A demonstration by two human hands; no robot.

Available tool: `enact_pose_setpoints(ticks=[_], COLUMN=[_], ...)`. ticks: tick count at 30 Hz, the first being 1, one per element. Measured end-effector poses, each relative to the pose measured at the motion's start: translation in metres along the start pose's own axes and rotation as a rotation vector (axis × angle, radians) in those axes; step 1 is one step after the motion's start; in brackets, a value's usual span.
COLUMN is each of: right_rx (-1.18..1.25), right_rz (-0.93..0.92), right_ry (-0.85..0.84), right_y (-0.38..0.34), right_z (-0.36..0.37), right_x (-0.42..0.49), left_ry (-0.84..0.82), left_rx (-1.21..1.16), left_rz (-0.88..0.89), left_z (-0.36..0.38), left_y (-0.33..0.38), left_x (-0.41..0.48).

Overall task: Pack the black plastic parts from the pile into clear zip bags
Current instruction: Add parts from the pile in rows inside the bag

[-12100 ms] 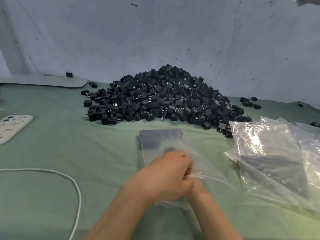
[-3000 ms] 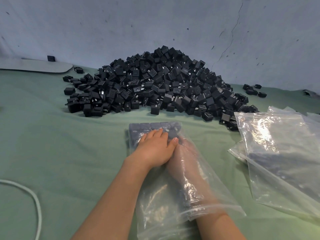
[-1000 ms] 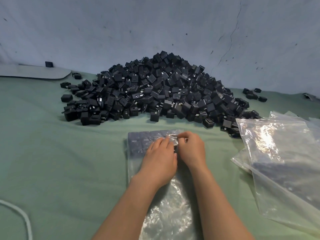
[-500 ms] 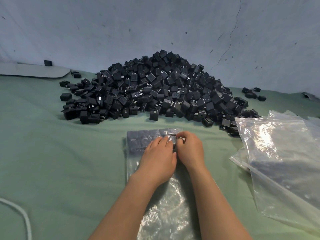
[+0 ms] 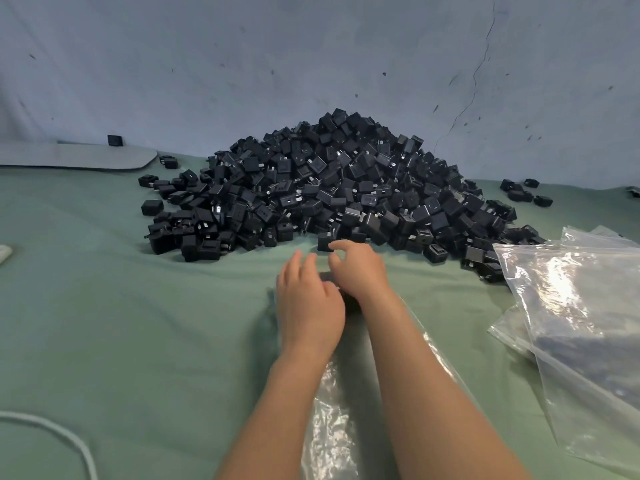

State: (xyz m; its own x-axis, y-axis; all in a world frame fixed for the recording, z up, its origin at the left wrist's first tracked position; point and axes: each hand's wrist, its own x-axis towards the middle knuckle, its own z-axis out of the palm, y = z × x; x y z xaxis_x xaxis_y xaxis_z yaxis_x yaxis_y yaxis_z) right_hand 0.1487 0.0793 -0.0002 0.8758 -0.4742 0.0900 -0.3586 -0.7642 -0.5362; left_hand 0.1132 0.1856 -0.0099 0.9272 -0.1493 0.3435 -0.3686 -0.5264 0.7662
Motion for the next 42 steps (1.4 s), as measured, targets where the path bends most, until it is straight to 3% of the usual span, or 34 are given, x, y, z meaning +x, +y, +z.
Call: enact_pose_setpoints(ticks=[4,10,14,17,20,22,27,32,35,38,40,42], right_rx=[-0.188,-0.255,0.019,0.262,0.153,0.044,0.103,0.138,0.014,0.087,0.25,0.391], right_rz=[0.067,0.157,0.106,-0.055,-0.233,-0.305,-0.35,-0.407,-0.409,-0.36,-0.279,-0.19], right_ry=[-0.142,-0.196,0.035,-0.022,-0.283,-0.356,-0.165,-0.048,0.039,0.053,0.096,0.173], right_y=[-0.024,-0.04,-0.037,-0.037,-0.034,-0.031,-0.009,0.015,0.023,0.034,0.047,0.06], right_z=[0.015,0.028,0.022,-0.009,-0.047,-0.061,-0.066,-0.055,-0.045,-0.045,-0.054,-0.064], right_x=[0.023,0.044,0.04,0.021,-0.012,-0.037,-0.091,-0.128,-0.145,-0.158,-0.167,-0.179], left_ry=[0.156,0.162,0.168,0.163,0.033,-0.117,-0.34,-0.36,-0.321,-0.346,-0.376,-0.443], left_rx=[-0.315,-0.425,-0.465,-0.537,-0.679,-0.779,-0.944,-1.099,-1.056,-0.935,-0.66,-0.332], left_rz=[-0.147,-0.174,-0.177,-0.202,-0.3,-0.363,-0.406,-0.514,-0.487,-0.458,-0.31,-0.028], left_z=[-0.009,-0.006,-0.005,-0.009,-0.015,-0.02,-0.023,-0.02,-0.018,-0.018,-0.026,-0.04], left_y=[-0.002,-0.003,-0.002,0.0,0.002,0.006,0.017,0.02,0.028,0.039,0.042,0.041], left_x=[0.007,0.009,0.01,0.011,0.013,0.014,0.006,-0.006,-0.017,-0.031,-0.045,-0.065])
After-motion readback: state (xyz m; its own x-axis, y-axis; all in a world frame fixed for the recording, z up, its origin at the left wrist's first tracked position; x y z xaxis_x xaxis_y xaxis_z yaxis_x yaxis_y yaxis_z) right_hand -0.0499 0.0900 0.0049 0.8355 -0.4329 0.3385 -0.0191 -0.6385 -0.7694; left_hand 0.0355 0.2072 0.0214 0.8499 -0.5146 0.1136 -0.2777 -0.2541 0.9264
